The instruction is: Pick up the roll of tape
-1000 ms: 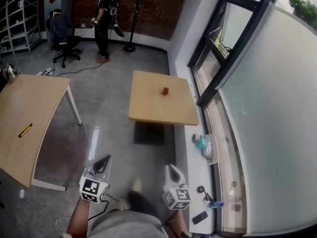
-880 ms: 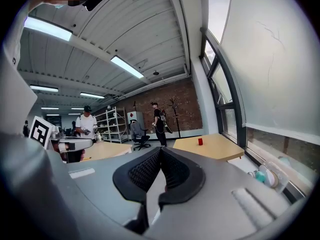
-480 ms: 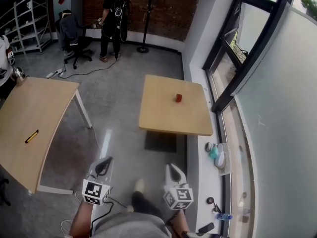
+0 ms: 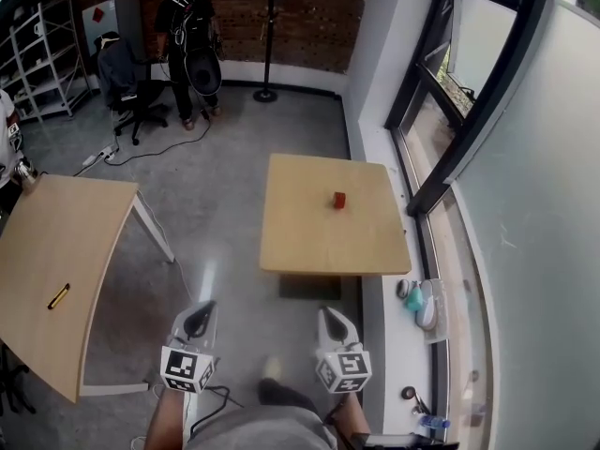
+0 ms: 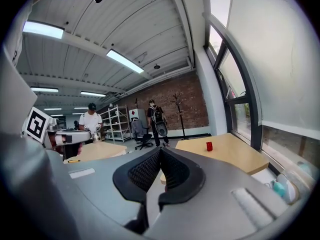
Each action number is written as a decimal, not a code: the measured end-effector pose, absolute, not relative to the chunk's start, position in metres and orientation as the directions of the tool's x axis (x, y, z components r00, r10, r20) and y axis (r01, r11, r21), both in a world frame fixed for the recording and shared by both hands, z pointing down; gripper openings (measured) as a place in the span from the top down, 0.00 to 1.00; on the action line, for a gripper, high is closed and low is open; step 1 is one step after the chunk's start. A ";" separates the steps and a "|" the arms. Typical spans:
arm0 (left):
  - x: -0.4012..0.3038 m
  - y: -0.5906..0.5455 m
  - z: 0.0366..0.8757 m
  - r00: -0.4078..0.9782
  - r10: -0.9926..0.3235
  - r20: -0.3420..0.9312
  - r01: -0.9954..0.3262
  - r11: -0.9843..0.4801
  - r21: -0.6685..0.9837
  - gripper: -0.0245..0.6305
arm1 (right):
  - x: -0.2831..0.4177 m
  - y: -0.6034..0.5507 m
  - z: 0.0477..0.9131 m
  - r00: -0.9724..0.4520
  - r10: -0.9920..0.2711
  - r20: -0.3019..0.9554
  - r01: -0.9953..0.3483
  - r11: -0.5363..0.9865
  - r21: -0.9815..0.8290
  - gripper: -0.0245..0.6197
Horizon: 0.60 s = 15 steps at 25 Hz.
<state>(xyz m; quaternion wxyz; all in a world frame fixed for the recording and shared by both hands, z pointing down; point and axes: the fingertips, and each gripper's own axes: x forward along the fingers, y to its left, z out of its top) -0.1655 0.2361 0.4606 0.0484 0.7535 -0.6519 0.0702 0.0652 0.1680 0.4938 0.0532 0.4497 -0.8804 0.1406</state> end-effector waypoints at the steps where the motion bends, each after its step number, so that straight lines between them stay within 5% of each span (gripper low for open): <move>1: -0.166 0.228 0.461 0.139 -0.976 0.170 -0.989 -0.144 -0.020 0.96 | 0.066 0.160 0.494 -0.590 -0.777 0.219 -0.806 0.555 -0.203 0.94; 15: -0.150 0.137 0.460 0.141 -0.977 0.160 -0.988 -0.150 -0.042 0.96 | 0.083 0.071 0.492 -0.588 -0.787 0.188 -0.806 0.551 -0.216 0.94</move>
